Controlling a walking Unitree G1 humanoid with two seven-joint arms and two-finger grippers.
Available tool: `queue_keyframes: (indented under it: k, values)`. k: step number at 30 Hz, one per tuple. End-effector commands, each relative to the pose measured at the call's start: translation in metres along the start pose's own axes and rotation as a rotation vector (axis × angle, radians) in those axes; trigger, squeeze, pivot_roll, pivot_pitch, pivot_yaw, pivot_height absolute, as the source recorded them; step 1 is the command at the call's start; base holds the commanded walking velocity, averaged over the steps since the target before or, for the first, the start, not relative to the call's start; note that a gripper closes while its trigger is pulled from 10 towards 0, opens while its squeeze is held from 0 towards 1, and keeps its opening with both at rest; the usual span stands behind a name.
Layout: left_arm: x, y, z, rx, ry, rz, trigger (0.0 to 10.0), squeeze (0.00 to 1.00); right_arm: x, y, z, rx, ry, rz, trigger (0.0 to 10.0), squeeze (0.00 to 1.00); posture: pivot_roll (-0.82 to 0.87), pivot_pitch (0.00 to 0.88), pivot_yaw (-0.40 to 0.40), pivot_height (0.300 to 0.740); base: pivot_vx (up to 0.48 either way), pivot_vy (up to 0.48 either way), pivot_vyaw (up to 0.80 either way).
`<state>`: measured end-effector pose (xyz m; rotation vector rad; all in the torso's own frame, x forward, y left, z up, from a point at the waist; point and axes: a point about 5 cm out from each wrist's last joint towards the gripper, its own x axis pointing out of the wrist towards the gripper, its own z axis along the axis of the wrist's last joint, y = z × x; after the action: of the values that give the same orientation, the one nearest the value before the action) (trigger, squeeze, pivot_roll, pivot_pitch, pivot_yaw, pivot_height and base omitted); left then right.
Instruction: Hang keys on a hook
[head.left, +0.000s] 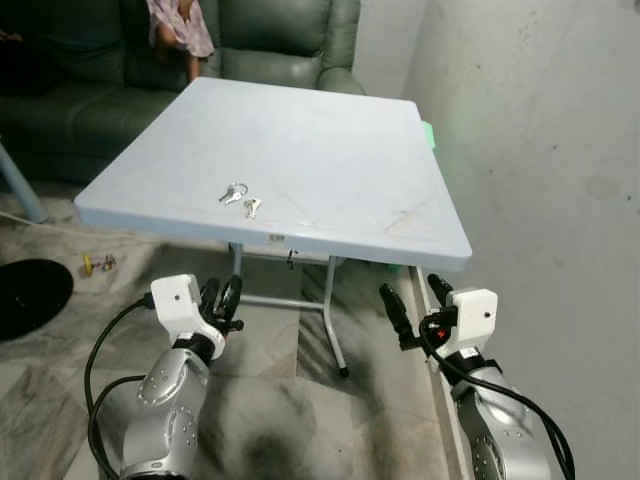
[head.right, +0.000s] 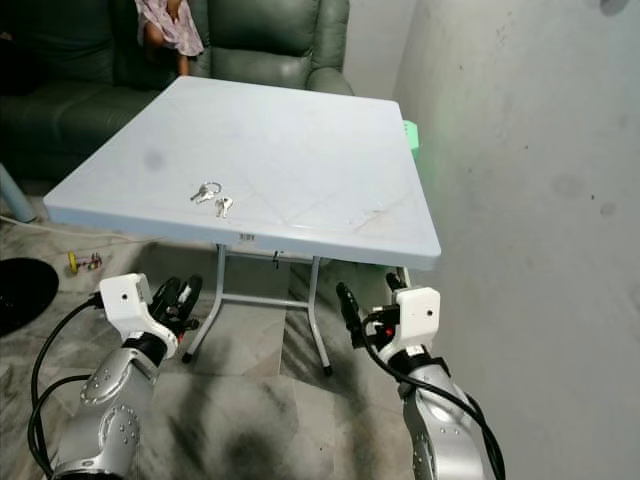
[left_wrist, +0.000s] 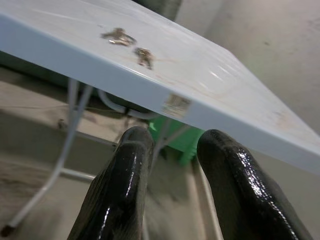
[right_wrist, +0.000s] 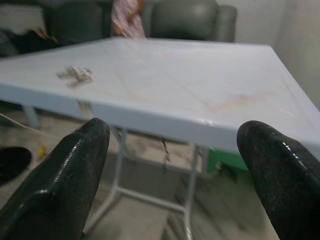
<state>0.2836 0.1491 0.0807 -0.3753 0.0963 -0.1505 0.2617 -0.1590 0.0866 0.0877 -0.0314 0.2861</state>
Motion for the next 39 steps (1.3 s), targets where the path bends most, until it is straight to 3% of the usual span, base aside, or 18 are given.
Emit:
queue_keyframes:
  k: [1, 17, 39]
  values:
    - [0.0017, -0.0019, 0.0034, 0.011, -0.002, -0.007, 10.0, 0.0, 0.0008, -0.0018, 0.004, 0.007, -0.012, -0.004, 10.0, 0.0, 0.15, 0.0, -0.085, 0.736, 0.0, 0.379, 0.0]
    - [0.0078, -0.0012, 0.0088, 0.018, -0.012, -0.011, 10.0, 0.0, 0.0012, -0.0008, 0.0032, 0.011, -0.007, -0.01, 10.0, 0.0, 0.14, 0.0, -0.081, 0.736, 0.0, 0.211, 0.0]
    - [0.0093, -0.0009, 0.0097, 0.019, -0.004, -0.011, 10.0, 0.0, -0.0001, 0.0, 0.0029, 0.013, -0.004, -0.013, 10.0, 0.0, 0.14, 0.0, -0.078, 0.736, 0.0, 0.37, 0.0]
